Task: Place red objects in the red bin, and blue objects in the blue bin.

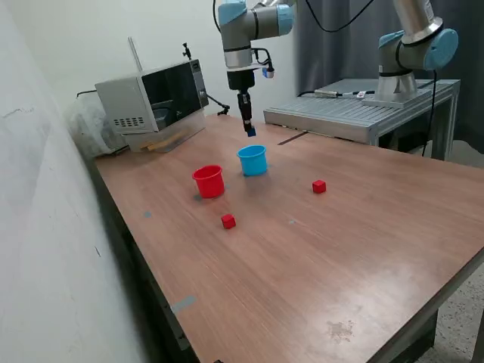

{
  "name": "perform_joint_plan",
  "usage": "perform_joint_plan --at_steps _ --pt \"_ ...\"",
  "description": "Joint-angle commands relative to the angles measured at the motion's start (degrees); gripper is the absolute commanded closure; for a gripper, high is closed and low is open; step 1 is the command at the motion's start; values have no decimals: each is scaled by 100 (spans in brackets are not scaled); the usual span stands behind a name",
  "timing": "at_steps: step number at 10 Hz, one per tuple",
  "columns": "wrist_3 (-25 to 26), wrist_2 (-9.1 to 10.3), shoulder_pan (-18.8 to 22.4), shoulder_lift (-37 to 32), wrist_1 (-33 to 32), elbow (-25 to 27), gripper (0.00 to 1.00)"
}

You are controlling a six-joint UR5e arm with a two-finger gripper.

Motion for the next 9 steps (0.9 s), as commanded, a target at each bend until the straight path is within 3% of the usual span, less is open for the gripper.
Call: perform_joint_plan --at_steps 1,7,8,9 --pt "-73 8 -133 -10 -5 84 100" --pt "-161 8 -265 -10 -58 215 100" --pt "-161 8 -265 -10 -50 224 0" --pt "-161 8 -265 -10 -58 233 0"
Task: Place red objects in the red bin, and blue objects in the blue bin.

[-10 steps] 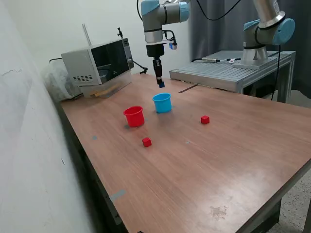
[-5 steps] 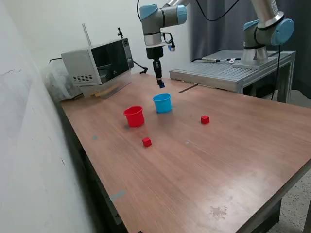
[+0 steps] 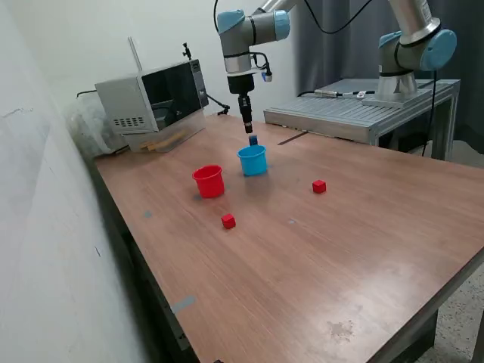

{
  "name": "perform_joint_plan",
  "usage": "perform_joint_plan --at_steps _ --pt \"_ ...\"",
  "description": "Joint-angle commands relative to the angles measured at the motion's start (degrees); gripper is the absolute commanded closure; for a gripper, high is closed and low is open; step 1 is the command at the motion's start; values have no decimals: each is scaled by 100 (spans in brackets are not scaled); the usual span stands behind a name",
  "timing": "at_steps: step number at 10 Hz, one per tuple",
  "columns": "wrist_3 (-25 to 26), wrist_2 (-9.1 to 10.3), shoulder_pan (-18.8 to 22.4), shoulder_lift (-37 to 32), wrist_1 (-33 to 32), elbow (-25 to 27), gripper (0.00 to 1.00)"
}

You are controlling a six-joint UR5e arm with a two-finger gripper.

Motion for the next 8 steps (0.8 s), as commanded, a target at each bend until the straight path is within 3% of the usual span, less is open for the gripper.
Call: perform_joint_plan --at_steps 1,3,4,8 --pt "-1 0 -8 -2 4 17 0" --pt "-97 0 -8 -11 -4 61 0" --pt "-489 17 96 -185 -4 140 0" --pt "-1064 79 1245 -1098 66 544 0"
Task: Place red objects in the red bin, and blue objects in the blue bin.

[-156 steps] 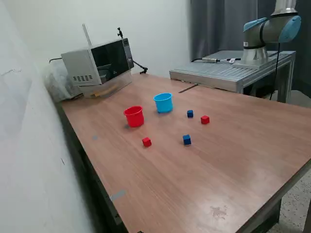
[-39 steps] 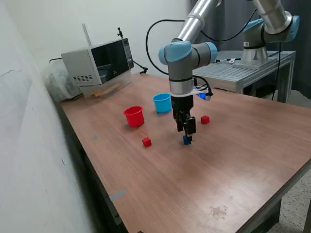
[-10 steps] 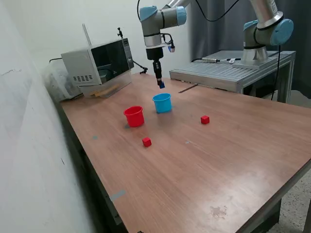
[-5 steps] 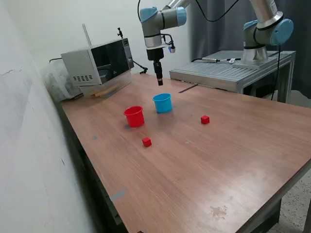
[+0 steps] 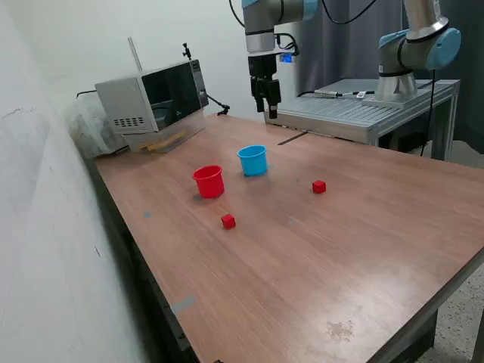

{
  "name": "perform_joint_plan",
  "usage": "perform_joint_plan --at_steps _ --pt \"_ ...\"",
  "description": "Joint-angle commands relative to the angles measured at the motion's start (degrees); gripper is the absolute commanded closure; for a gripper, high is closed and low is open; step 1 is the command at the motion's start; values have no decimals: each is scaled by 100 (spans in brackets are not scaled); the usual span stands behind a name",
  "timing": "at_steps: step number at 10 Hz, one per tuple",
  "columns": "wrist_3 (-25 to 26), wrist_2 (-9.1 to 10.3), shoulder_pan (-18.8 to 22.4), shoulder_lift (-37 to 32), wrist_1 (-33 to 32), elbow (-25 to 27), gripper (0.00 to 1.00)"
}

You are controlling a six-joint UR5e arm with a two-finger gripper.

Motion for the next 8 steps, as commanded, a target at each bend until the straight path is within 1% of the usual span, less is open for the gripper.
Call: perform_joint_plan --at_steps 1,2,3,4,5,6,8 --pt "-135 21 787 -679 136 229 0" --pt "-135 100 1086 -909 493 239 0" --pt "-135 231 1289 -1007 523 256 0" --pt "-126 241 1378 -990 497 317 0" --pt "-126 380 1423 -860 436 344 0" --pt "-91 469 1423 -624 235 353 0" --pt "163 470 1415 -44 -248 344 0"
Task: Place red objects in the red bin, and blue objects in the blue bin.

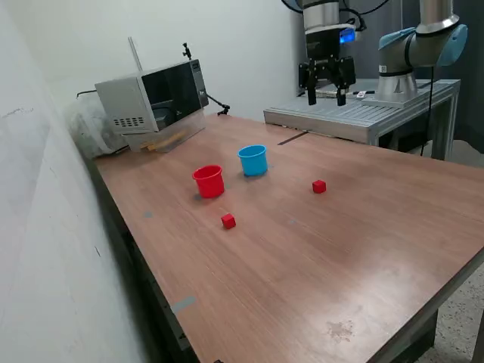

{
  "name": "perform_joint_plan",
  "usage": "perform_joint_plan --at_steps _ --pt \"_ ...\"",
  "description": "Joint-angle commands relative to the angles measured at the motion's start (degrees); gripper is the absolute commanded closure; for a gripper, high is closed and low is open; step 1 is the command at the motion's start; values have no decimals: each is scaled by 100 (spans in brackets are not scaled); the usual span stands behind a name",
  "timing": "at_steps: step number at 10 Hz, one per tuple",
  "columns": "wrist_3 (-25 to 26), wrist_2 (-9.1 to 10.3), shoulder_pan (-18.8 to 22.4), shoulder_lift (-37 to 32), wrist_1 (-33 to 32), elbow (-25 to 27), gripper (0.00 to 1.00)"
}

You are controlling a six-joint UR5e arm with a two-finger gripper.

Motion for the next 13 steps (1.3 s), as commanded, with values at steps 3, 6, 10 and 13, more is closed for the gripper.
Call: perform_joint_plan --at_steps 3,6,10,13 --pt "197 23 -61 1219 -941 -51 0" --pt "197 5 -114 1643 -1197 -51 0" --pt "197 5 -185 1960 -1408 -60 0" --pt "197 5 -185 2162 -1531 -60 0"
